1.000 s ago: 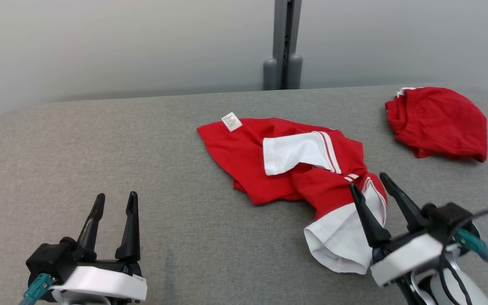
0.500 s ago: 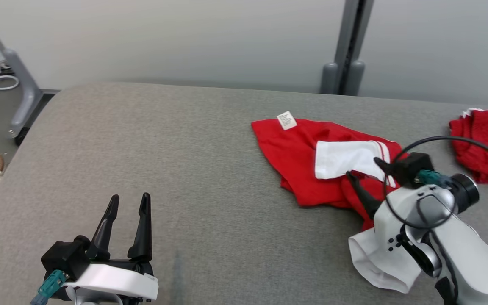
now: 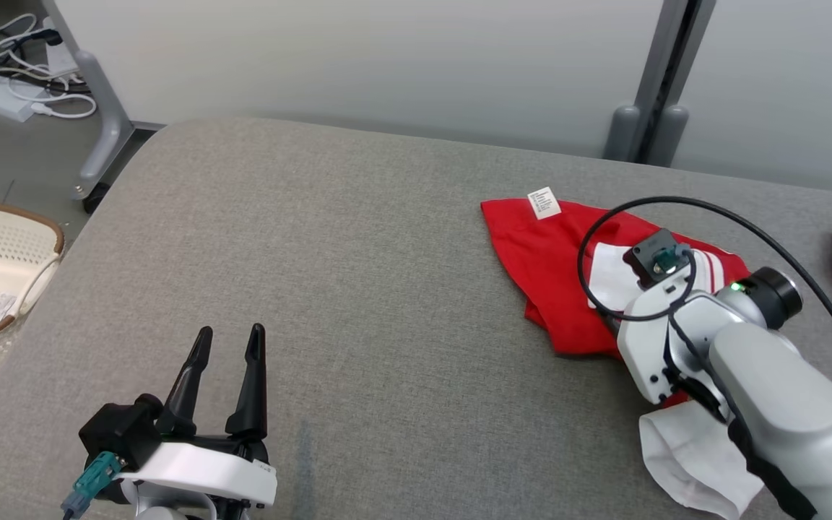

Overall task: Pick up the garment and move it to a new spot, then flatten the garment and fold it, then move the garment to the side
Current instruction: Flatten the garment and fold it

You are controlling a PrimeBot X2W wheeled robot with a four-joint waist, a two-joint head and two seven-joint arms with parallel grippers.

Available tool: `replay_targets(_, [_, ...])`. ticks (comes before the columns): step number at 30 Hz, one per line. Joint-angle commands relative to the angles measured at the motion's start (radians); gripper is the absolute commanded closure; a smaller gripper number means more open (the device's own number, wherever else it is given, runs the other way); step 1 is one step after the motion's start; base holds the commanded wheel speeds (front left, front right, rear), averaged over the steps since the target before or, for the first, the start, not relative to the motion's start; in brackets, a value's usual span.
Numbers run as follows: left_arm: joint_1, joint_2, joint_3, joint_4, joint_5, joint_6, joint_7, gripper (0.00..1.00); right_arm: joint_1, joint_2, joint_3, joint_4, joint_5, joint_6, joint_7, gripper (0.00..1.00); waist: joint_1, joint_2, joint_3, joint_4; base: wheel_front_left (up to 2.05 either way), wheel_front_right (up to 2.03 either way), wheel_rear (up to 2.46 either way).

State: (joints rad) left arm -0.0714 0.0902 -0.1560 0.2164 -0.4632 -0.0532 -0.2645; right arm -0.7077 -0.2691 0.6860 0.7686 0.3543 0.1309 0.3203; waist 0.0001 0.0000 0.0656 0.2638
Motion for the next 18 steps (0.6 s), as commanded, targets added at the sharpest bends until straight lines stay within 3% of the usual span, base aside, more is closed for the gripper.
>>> replay_targets(1, [-0.022, 0.003, 0.005, 0.004, 0.008, -0.007, -0.002, 0.00, -0.033, -0.003, 0.004, 0.027, -0.012, 0.000, 0.009, 0.00, -0.0001, 0.0000, 0.008, 0.009, 0.00, 0.00, 0.00])
replay_targets(6, [-0.025, -0.002, 0.009, 0.013, 0.013, -0.015, -0.002, 0.00, -0.073, 0.017, 0.006, 0.110, -0.019, 0.000, 0.020, 0.00, -0.0001, 0.0000, 0.018, 0.018, 0.00, 0.00, 0.00])
replay_targets(9, [-0.030, -0.004, 0.011, 0.020, 0.015, -0.016, -0.002, 0.00, -0.084, 0.025, 0.012, 0.150, -0.009, 0.000, 0.025, 0.85, -0.0001, 0.0000, 0.024, 0.016, 0.00, 0.00, 0.00])
replay_targets(10, [-0.033, -0.005, 0.013, 0.022, 0.016, -0.018, -0.002, 0.00, -0.087, 0.026, 0.017, 0.161, -0.006, 0.000, 0.025, 1.00, -0.0001, 0.0000, 0.026, 0.015, 0.00, 0.00, 0.00])
replay_targets(18, [-0.042, -0.003, 0.022, 0.029, 0.019, -0.025, -0.002, 0.00, -0.116, 0.030, 0.038, 0.201, 0.021, 0.000, -0.025, 1.00, -0.0001, 0.0000, 0.033, -0.006, 0.00, 0.00, 0.00])
